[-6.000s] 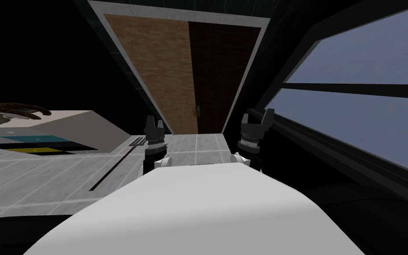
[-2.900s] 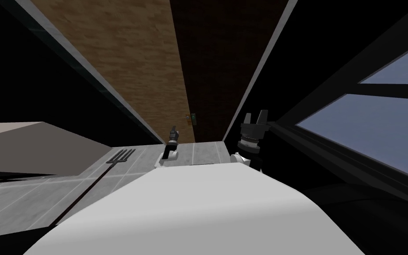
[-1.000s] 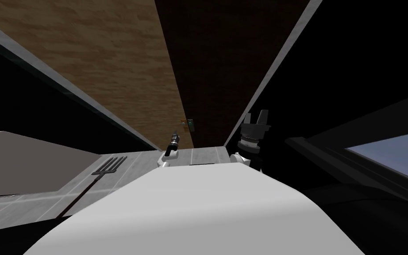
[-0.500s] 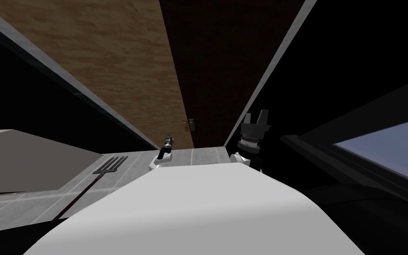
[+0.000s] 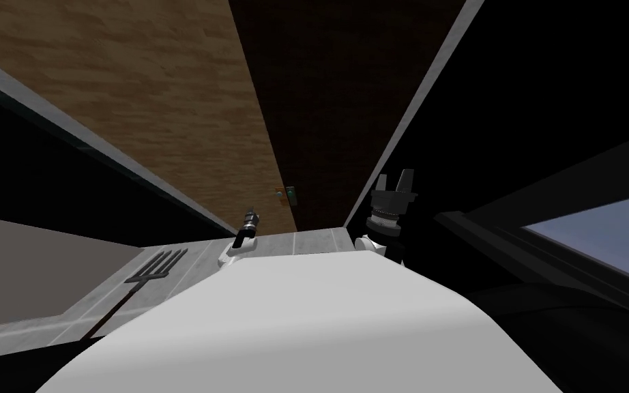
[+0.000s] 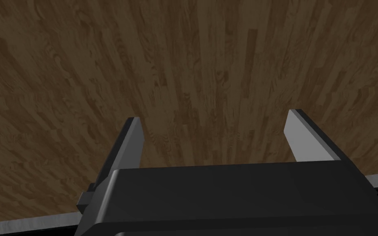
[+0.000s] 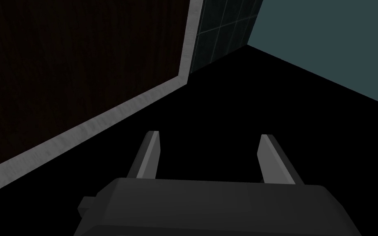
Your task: Pull the door open
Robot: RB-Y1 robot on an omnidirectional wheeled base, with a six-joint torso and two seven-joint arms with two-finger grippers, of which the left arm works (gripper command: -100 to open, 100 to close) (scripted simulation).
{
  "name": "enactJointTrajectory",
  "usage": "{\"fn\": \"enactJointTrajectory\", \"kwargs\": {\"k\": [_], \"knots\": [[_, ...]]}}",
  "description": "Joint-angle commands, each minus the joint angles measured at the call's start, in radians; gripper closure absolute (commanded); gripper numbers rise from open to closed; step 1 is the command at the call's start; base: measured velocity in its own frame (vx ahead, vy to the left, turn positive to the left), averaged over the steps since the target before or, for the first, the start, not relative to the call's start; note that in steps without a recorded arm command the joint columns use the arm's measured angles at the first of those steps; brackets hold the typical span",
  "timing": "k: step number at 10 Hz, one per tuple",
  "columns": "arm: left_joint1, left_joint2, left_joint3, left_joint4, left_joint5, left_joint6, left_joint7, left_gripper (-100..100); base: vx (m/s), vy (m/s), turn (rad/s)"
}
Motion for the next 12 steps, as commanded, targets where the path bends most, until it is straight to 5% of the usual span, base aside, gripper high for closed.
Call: {"fn": "enactJointTrajectory", "kwargs": {"k": [1, 6, 7, 8, 12], "knots": [[-0.011, 0.006, -0.002, 0.006, 0.004, -0.007, 0.008, -100, 0.187, 0.02, -0.151], [-0.067, -0.024, -0.057, -0.011, 0.0, -0.017, 0.019, -100, 0.209, -0.046, -0.18], [-0.065, -0.012, -0.049, 0.01, 0.003, -0.025, 0.022, -100, 0.083, -0.049, -0.034], [-0.065, -0.012, -0.049, 0.01, 0.003, -0.025, 0.022, 100, -0.005, 0.007, 0.037], [-0.065, -0.012, -0.049, 0.01, 0.003, -0.025, 0.022, 100, -0.022, 0.008, -0.009]]}}
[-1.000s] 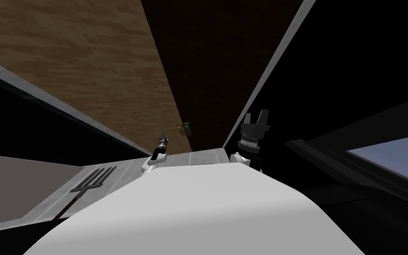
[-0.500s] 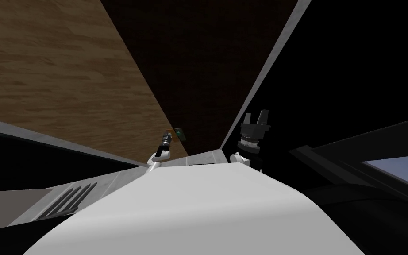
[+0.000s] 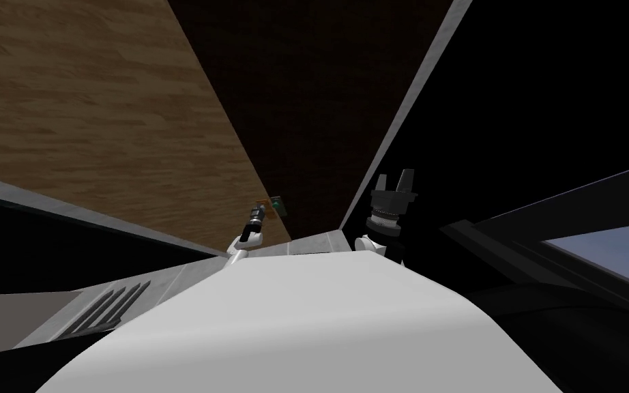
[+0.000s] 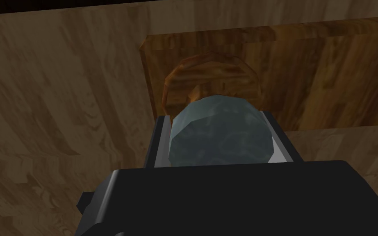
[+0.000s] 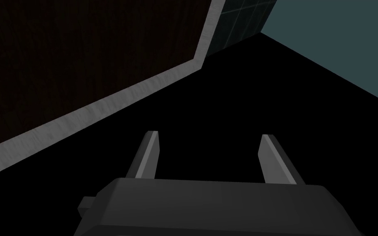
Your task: Pull the door open
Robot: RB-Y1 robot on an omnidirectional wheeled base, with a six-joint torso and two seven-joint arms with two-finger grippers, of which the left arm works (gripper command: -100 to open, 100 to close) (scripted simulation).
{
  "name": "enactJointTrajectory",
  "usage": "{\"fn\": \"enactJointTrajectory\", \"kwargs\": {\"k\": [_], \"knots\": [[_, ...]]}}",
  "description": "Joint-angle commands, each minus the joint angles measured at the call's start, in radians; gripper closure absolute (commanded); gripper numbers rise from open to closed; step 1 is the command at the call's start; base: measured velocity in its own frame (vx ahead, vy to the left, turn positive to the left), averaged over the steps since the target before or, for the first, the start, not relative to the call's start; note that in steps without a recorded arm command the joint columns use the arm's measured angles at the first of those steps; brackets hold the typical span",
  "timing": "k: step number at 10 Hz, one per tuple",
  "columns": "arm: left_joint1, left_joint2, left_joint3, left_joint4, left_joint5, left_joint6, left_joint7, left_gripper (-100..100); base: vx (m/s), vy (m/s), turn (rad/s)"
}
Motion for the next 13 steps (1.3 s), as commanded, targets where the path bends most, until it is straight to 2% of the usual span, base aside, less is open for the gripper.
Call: {"fn": "enactJointTrajectory", "kwargs": {"k": [1, 2, 3, 4, 7, 10, 11, 12, 13], "knots": [[0.001, 0.003, 0.004, 0.0, 0.001, 0.0, 0.001, 100, 0.0, 0.0, 0.0], [0.02, 0.018, 0.019, 0.008, 0.004, 0.001, 0.002, 100, -0.093, 0.089, 0.148], [0.025, 0.023, 0.022, 0.009, 0.005, 0.002, 0.003, 100, -0.165, 0.081, 0.128], [0.025, 0.021, 0.026, 0.0, 0.005, 0.004, 0.0, -100, -0.176, 0.054, 0.135], [0.034, 0.02, 0.011, -0.017, 0.005, 0.003, 0.006, -100, -0.209, -0.002, -0.01], [0.031, 0.005, -0.026, -0.045, 0.002, 0.001, 0.013, -100, -0.191, -0.099, -0.077], [0.038, 0.006, -0.016, -0.046, 0.003, 0.004, 0.009, -100, -0.075, -0.06, -0.019], [0.055, 0.021, 0.011, -0.034, 0.007, 0.006, 0.007, -100, -0.039, 0.025, 0.177], [0.059, 0.024, 0.017, -0.03, 0.007, 0.006, 0.006, -100, -0.026, 0.051, 0.16]]}}
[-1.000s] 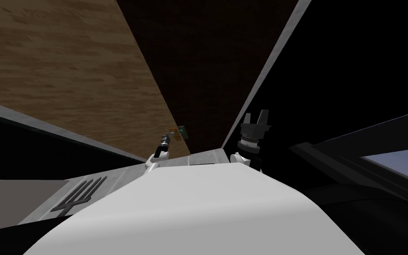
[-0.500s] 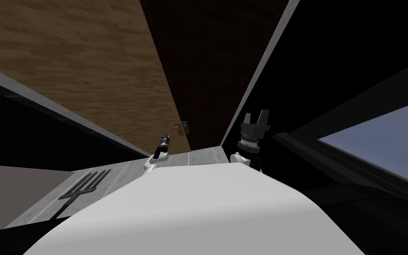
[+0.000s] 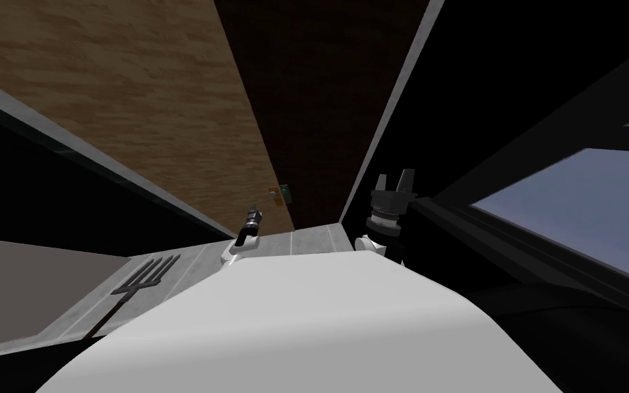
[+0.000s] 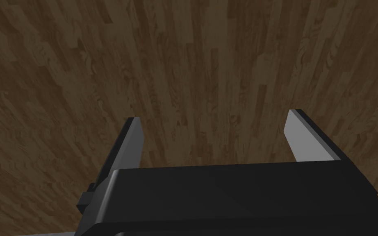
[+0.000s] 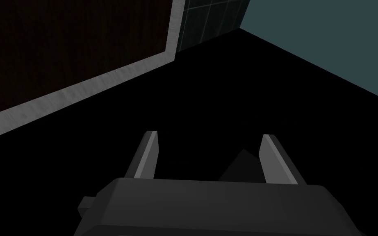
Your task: Pull the door open
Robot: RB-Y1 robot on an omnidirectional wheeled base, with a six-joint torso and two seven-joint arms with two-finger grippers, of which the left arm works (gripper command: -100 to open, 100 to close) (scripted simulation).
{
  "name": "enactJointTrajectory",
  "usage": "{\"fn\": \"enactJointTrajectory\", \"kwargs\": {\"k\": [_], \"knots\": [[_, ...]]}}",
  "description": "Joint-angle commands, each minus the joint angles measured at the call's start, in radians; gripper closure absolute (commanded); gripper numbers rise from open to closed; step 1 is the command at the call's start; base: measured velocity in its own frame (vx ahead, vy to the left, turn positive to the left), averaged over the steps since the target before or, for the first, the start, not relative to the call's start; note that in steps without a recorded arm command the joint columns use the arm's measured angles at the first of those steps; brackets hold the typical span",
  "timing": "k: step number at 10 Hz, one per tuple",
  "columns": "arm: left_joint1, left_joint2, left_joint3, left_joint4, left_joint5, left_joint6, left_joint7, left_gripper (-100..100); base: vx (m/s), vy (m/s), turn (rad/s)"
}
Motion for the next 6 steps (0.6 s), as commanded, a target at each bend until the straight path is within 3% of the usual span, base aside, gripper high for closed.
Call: {"fn": "enactJointTrajectory", "kwargs": {"k": [1, 3, 6], "knots": [[0.009, 0.018, 0.03, 0.029, 0.004, -0.004, -0.002, -100, 0.018, 0.081, 0.146], [0.014, 0.025, 0.047, 0.039, 0.006, -0.004, -0.005, -100, 0.056, 0.079, 0.069], [-0.001, 0.017, 0.045, 0.042, 0.005, -0.007, -0.009, -100, 0.183, 0.011, -0.038]]}}
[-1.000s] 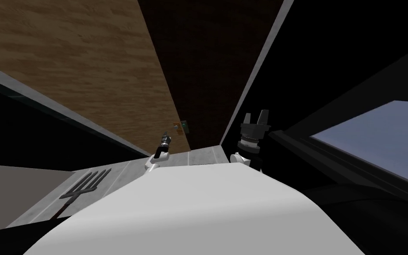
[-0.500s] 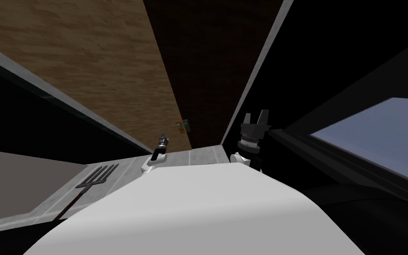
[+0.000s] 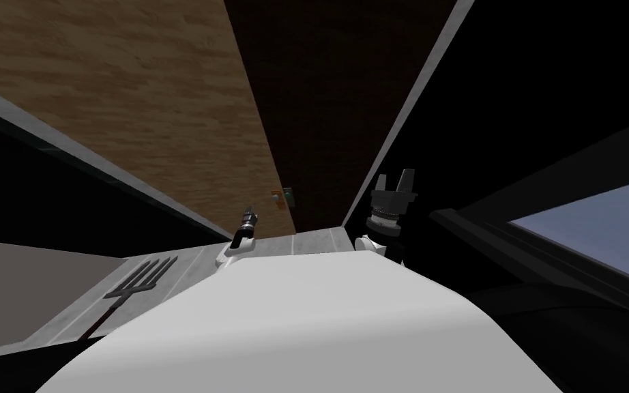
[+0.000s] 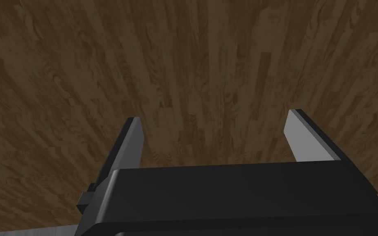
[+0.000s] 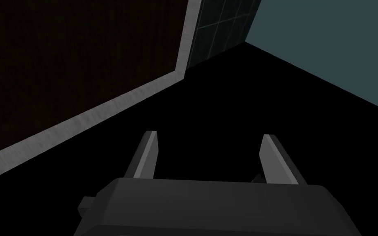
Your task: Pull the door open
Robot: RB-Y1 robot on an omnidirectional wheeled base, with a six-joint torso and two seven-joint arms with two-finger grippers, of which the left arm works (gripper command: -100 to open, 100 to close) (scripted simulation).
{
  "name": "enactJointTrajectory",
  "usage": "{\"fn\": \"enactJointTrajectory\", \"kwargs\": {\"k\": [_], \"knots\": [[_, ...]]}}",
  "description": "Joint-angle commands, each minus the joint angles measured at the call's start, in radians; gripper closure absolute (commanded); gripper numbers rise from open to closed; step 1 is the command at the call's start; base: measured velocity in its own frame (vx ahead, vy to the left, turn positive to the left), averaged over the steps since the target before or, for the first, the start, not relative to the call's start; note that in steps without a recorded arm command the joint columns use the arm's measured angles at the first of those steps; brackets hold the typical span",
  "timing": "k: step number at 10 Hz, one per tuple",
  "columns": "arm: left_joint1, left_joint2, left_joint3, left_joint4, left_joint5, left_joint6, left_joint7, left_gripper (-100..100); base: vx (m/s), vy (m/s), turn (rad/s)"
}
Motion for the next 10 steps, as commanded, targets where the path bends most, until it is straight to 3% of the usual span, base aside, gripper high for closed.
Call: {"fn": "enactJointTrajectory", "kwargs": {"k": [1, 4, 5, 6, 10], "knots": [[-0.014, -0.008, -0.011, -0.007, -0.002, 0.001, 0.0, -100, 0.205, -0.009, -0.128], [-0.048, -0.034, -0.044, -0.021, -0.008, -0.003, -0.001, -100, 0.22, -0.079, -0.153], [-0.046, -0.033, -0.036, -0.008, -0.008, -0.006, -0.005, -100, 0.091, -0.042, -0.03], [-0.046, -0.033, -0.036, -0.008, -0.008, -0.006, -0.005, 100, -0.007, 0.004, 0.031], [-0.046, -0.033, -0.036, -0.008, -0.008, -0.006, -0.005, 100, -0.024, 0.008, -0.006]]}}
